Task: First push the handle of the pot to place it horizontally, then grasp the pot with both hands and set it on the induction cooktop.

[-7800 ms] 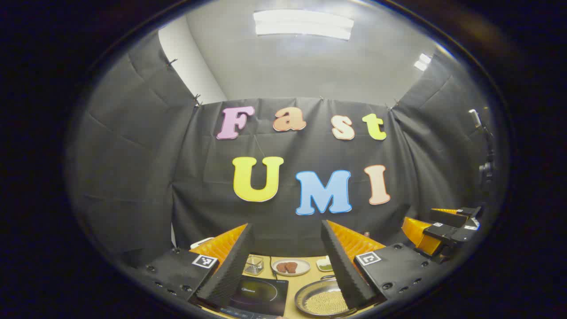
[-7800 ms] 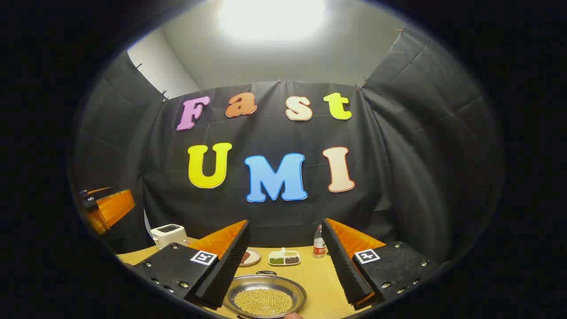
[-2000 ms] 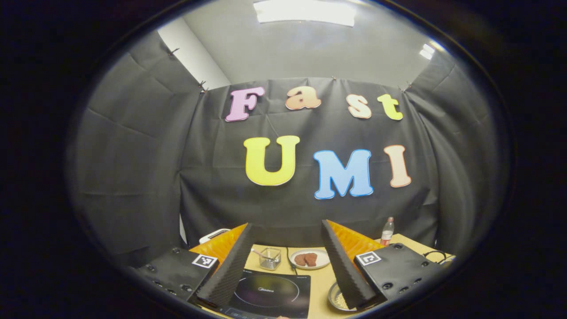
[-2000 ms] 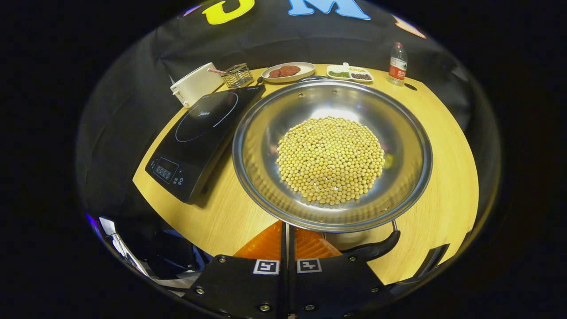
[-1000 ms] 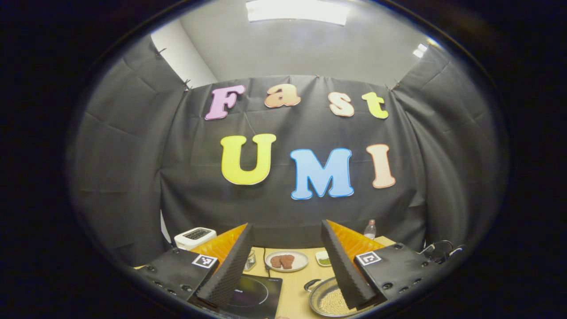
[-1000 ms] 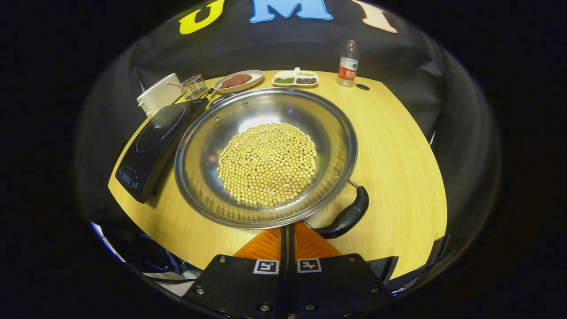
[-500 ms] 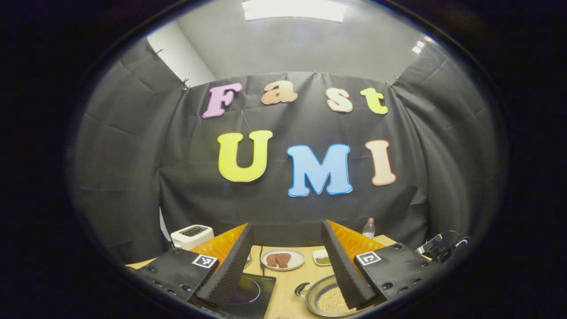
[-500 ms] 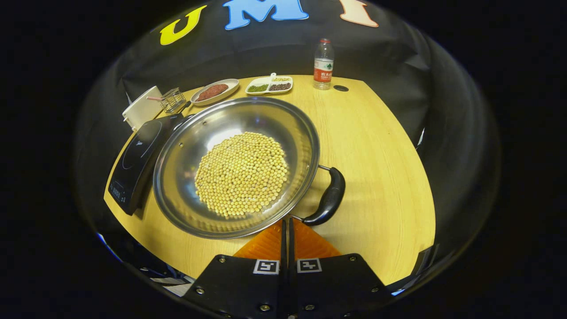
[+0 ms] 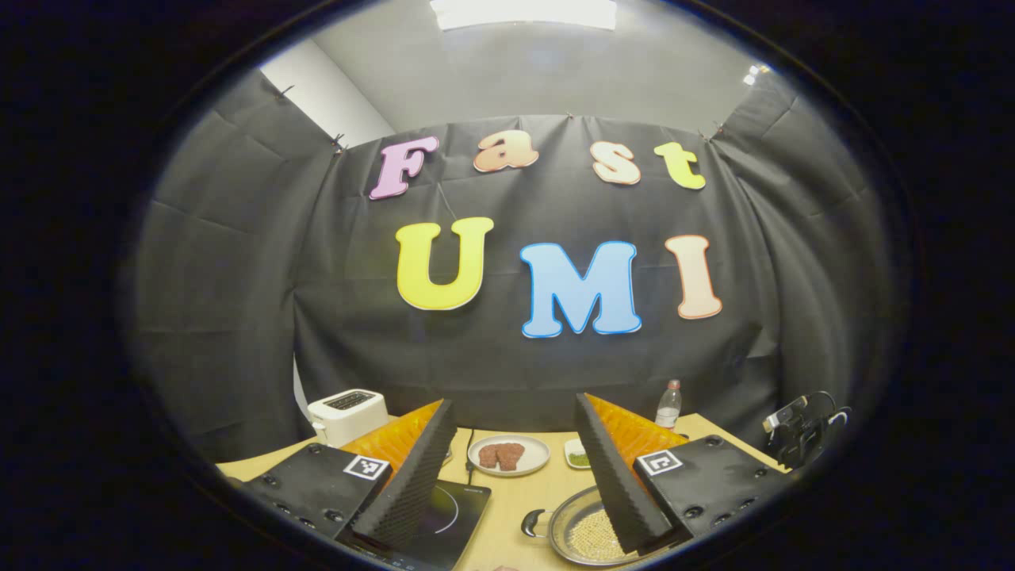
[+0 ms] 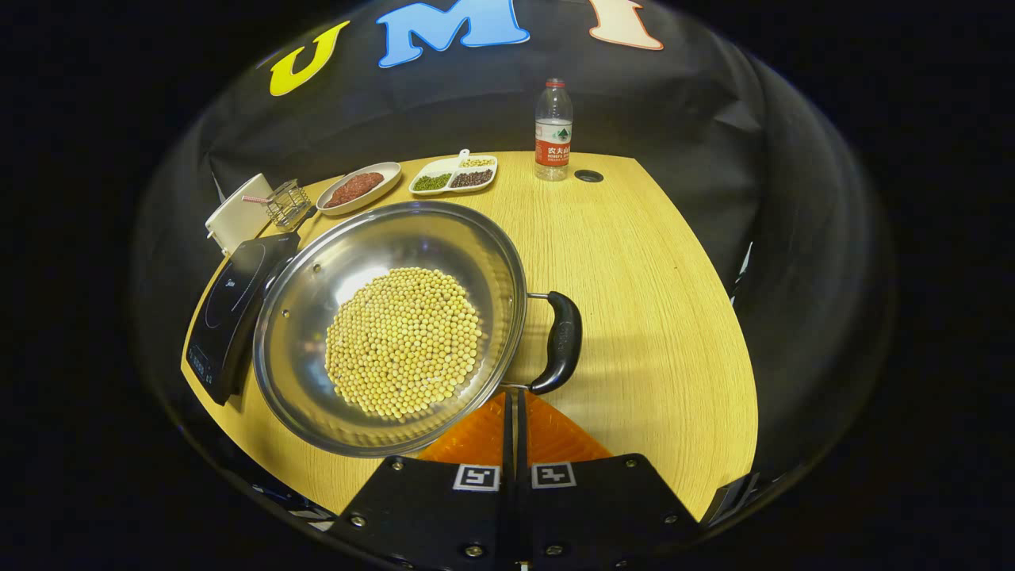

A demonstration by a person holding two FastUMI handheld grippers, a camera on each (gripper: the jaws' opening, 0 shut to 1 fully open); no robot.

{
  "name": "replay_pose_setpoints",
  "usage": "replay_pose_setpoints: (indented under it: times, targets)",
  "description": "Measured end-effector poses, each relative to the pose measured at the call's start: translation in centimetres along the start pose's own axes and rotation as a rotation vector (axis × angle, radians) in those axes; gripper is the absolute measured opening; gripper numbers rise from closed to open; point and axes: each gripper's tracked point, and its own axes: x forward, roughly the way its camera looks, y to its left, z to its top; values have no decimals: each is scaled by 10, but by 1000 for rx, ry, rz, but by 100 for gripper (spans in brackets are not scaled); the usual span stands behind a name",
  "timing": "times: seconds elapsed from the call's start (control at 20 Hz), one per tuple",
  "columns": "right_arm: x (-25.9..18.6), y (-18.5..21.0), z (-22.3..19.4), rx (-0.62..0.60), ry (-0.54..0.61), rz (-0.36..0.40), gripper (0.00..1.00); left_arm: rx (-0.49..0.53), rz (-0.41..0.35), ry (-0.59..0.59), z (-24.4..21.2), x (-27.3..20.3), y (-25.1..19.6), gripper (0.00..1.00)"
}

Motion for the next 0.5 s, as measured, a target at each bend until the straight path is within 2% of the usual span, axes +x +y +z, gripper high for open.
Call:
replay_pose_setpoints:
  times: [0.25,0.5]
  targets:
    - [2,-8,13,16,-43,10,1,0,5,32,-18,7,-10,100]
    - [-17,-18,39,46,-180,-8,1,-2,-11,74,-43,18,-17,98]
